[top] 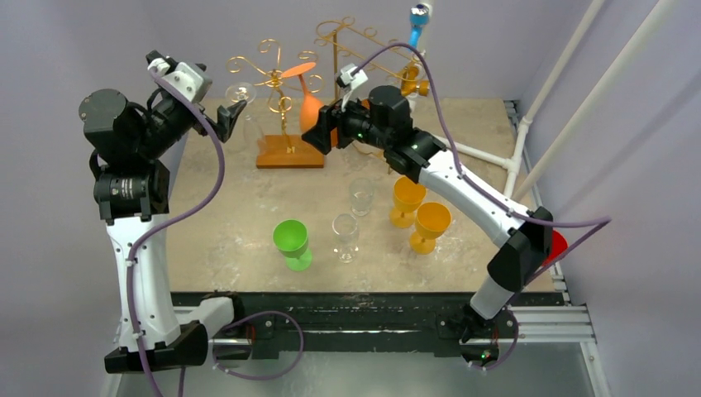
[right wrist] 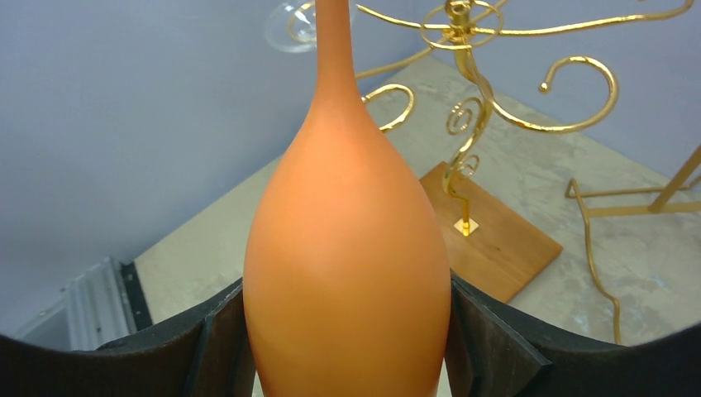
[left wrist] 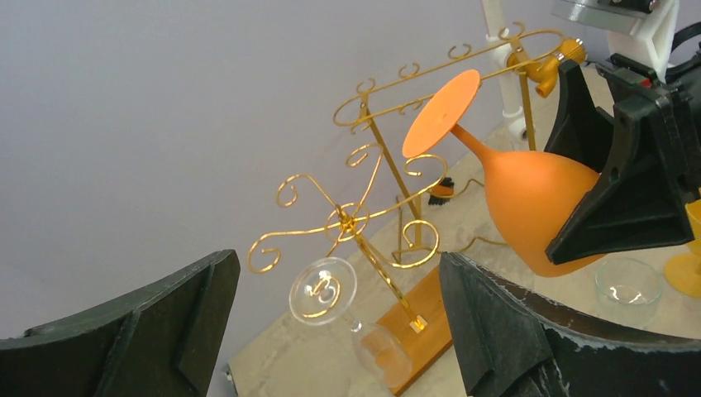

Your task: Place the wine glass upside down on the wine glass rack

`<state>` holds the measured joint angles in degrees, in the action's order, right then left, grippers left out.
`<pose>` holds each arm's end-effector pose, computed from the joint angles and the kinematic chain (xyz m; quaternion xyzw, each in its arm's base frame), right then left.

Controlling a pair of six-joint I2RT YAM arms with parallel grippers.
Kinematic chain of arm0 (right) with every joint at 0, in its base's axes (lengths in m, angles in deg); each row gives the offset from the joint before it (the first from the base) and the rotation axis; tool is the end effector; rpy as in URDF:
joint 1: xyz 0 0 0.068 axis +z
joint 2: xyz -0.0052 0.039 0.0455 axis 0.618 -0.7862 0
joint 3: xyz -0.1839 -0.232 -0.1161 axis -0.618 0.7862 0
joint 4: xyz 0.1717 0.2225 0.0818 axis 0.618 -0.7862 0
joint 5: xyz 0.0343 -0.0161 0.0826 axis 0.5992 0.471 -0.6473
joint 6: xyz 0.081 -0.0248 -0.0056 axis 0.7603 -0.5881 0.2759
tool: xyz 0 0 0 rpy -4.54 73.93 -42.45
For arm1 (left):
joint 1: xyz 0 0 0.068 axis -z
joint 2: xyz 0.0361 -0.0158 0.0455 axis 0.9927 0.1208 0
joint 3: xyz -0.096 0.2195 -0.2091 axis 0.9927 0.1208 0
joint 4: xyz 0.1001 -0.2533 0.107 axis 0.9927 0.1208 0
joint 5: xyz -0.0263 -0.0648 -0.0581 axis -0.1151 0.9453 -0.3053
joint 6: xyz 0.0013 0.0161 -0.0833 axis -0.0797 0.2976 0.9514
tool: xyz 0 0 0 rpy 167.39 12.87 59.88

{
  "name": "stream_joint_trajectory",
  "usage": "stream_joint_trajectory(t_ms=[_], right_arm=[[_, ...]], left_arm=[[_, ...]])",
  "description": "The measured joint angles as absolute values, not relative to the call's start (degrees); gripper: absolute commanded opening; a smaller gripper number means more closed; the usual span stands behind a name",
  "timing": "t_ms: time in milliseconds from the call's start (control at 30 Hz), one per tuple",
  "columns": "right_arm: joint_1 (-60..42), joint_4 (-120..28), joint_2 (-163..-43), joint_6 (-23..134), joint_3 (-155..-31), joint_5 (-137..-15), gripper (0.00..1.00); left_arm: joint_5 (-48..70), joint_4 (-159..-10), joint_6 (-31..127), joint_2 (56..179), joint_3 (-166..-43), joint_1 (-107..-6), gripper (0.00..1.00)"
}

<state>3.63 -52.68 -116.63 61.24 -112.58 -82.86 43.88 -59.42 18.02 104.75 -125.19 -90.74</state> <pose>0.3368 0.3256 0.4673 -0.2680 0.6985 0.3805 0.5436 0.2193 -0.0202 0.5982 0.3204 0.5895 -0.0705 0.7382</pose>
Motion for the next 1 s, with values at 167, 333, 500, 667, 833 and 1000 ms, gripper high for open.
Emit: stream_joint_trajectory(t_ms=[167,333,500,667,833,1000], right_arm=[[3.76,-51.41,-121.55,59.65,-112.58,-79.85,0.04],[3.37,-49.9,-127.64,58.69,-112.99,-77.07,0.04],[2.91,-48.74,-132.58,57.92,-115.55,-75.52,0.04],[2.67,-47.87,-134.16,57.94,-118.32,-75.85,0.04],[2.65,-46.64,-137.5,58.23,-123.46,-76.26,0.04],[2.65,-46.34,-139.36,58.38,-124.29,-77.55,0.04]], left_arm=[[39.97,-53.78,17.91,105.82,-126.09,-90.74,1.0],[37.92,-50.22,17.38,105.82,-126.72,-90.74,1.0],[37.72,-49.25,16.95,105.51,-126.83,-90.74,1.0],[37.78,-48.53,16.9,105.01,-126.83,-90.74,1.0],[37.85,-48.44,16.9,104.55,-126.74,-90.74,1.0],[37.81,-48.4,16.9,104.37,-126.46,-90.74,1.0]])
